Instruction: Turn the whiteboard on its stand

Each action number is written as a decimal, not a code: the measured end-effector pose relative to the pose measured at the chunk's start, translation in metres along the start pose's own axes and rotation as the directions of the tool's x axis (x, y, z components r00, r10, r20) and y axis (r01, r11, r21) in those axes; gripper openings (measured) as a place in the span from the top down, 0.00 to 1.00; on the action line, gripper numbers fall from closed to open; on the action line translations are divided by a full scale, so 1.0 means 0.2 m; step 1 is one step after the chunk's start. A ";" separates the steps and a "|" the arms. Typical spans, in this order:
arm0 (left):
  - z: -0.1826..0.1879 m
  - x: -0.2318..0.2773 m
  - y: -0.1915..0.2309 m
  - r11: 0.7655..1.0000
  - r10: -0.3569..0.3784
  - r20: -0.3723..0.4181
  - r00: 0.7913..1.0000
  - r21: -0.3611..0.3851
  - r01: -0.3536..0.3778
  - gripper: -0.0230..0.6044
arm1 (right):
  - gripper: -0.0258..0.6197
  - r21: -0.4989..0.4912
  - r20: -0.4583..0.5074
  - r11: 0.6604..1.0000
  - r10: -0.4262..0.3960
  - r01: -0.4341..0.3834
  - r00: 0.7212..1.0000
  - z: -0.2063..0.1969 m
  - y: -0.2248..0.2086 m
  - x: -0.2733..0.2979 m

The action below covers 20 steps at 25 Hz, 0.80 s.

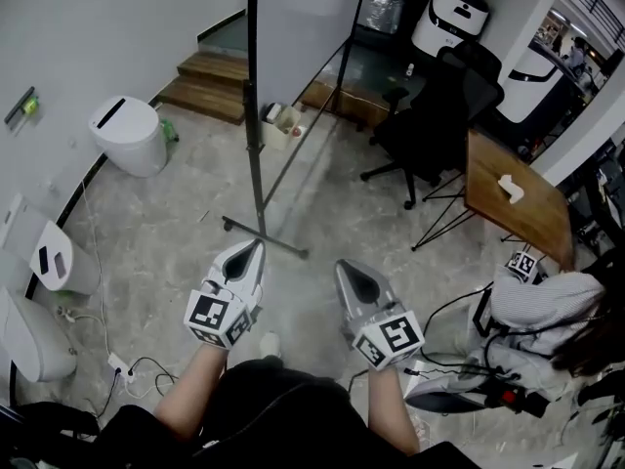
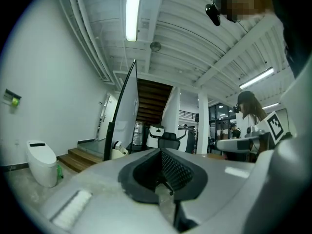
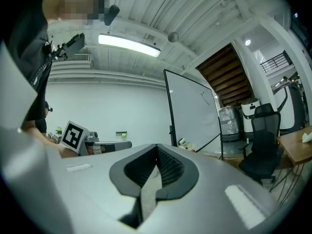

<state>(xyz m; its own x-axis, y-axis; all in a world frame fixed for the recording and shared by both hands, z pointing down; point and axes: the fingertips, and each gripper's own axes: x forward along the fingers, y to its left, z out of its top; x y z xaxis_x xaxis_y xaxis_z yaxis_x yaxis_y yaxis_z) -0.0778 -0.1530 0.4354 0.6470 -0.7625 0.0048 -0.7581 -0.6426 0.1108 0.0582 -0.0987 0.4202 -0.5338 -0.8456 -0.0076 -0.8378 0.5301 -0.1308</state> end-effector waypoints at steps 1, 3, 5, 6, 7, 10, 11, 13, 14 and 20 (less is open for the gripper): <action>0.01 0.03 0.04 1.000 -0.007 0.001 1.000 0.002 0.007 0.96 | 0.95 -0.002 0.003 1.000 -0.006 0.006 1.000 0.01 -0.01 0.04; 0.03 0.07 0.11 1.000 -0.018 0.004 1.000 0.009 0.018 0.96 | 0.95 -0.005 0.009 1.000 -0.017 0.017 1.000 0.02 -0.02 0.12; 0.04 0.11 0.18 1.000 -0.026 0.008 1.000 0.012 0.026 0.96 | 0.95 -0.006 0.011 1.000 -0.030 0.030 0.999 0.02 -0.04 0.19; 0.04 0.13 0.21 1.000 -0.029 0.011 1.000 0.011 0.029 0.96 | 0.95 -0.006 0.010 0.999 -0.036 0.036 0.999 0.02 -0.04 0.22; 0.04 0.14 0.24 0.999 -0.031 0.012 0.999 0.009 0.031 0.96 | 0.95 -0.007 0.010 0.999 -0.042 0.042 0.999 0.02 -0.05 0.25; 0.03 0.18 0.33 0.999 -0.034 0.007 0.999 -0.008 0.034 0.96 | 0.95 -0.010 0.004 0.998 -0.056 0.056 0.998 0.00 -0.06 0.33; 0.02 0.19 0.36 0.999 -0.034 0.003 0.999 -0.013 0.034 0.96 | 0.95 -0.012 -0.002 0.998 -0.058 0.058 0.998 -0.01 -0.06 0.35; 0.00 0.21 0.40 0.999 -0.035 -0.006 0.999 -0.016 0.035 0.96 | 0.95 -0.013 -0.015 0.998 -0.058 0.058 0.998 -0.03 -0.06 0.38; 0.00 0.22 0.41 0.999 -0.035 -0.010 0.999 -0.015 0.035 0.96 | 0.95 -0.012 -0.021 0.998 -0.057 0.057 0.998 -0.04 -0.07 0.40; -0.02 0.28 0.50 1.000 -0.026 -0.025 0.999 -0.007 0.026 0.96 | 0.95 0.002 -0.011 0.999 -0.053 0.053 0.999 -0.02 -0.11 0.50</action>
<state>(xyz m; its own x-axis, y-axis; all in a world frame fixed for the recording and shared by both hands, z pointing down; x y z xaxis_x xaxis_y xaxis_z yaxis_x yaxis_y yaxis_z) -0.1167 -0.2593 0.4505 0.6684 -0.7433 0.0268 -0.7405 -0.6617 0.1178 0.0218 -0.1945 0.4269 -0.4897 -0.8719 0.0097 -0.8647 0.4842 -0.1334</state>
